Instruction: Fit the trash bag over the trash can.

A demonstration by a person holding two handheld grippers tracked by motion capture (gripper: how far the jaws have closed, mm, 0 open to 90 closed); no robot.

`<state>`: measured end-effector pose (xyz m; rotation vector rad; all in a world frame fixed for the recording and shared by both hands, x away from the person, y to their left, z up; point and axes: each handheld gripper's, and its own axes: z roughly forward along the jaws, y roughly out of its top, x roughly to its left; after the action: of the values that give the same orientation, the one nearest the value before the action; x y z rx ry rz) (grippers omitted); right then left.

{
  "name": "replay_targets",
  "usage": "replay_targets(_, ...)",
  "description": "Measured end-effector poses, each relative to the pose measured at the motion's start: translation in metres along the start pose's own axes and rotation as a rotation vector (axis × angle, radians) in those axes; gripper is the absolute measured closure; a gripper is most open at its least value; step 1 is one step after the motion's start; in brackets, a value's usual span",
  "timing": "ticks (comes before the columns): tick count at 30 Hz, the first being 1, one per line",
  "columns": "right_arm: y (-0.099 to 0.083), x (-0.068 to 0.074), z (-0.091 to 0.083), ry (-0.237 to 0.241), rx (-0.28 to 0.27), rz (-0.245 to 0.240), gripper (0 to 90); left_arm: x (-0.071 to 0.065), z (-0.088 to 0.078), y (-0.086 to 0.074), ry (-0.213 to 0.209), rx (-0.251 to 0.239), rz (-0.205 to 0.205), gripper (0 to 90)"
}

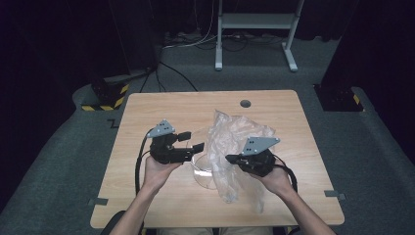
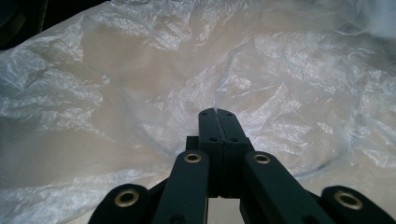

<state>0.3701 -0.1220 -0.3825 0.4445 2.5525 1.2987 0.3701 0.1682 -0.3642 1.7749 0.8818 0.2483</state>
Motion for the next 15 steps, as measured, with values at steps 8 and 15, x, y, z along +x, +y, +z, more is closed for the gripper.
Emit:
replay_targets(8, 0.0019, 0.0007, 0.0048, 0.03, 0.016, -0.006, 90.0, -0.0054, 0.0023, 0.0022, 0.005, -0.004, 0.022, 29.5)
replay_targets(15, 0.0034, 0.0016, 0.0082, 0.045, 0.025, -0.007, 90.0, -0.0096, 0.0074, 0.0032, -0.004, 0.013, 0.037, 34.8)
